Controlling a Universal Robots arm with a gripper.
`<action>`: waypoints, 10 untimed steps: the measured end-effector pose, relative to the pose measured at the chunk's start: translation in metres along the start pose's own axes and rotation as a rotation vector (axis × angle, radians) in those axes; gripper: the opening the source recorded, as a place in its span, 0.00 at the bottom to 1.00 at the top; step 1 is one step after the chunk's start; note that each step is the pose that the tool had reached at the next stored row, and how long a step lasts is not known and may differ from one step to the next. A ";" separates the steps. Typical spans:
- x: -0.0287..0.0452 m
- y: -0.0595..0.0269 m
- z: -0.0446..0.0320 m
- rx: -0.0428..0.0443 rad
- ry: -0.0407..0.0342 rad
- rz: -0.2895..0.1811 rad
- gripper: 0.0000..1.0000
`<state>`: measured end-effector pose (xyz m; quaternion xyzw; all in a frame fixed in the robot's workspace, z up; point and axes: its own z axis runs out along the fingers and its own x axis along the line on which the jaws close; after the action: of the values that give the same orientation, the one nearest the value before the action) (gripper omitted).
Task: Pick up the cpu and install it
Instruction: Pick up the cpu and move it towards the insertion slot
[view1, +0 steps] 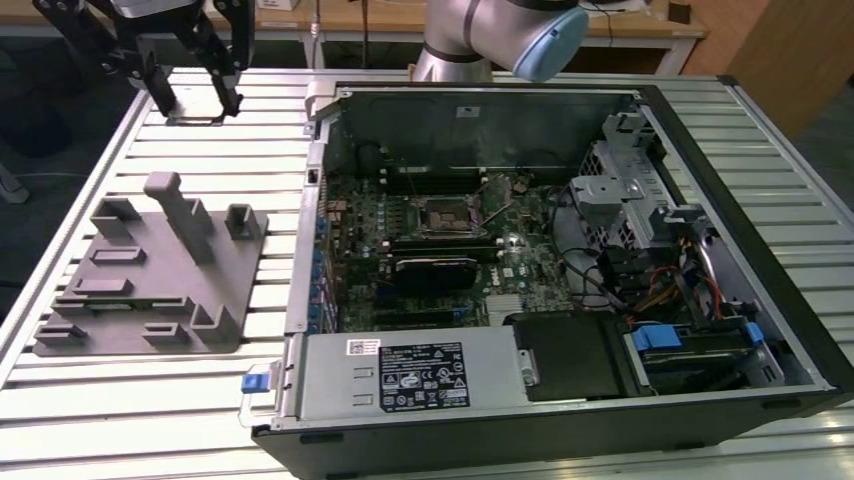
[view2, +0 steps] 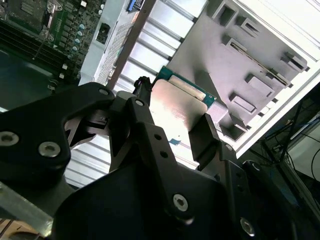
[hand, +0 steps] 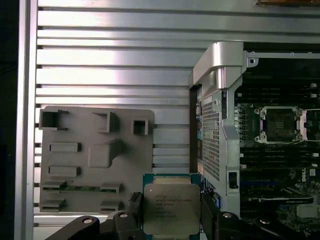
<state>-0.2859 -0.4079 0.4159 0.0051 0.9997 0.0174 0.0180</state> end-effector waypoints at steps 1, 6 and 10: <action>-0.0013 0.0000 0.0000 0.0000 0.0001 0.000 0.55; -0.0088 0.0002 0.0003 0.0000 0.0000 0.000 0.55; -0.0152 0.0004 0.0005 0.0001 0.0001 0.000 0.55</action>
<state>-0.2707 -0.4077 0.4159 0.0051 0.9997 0.0173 0.0180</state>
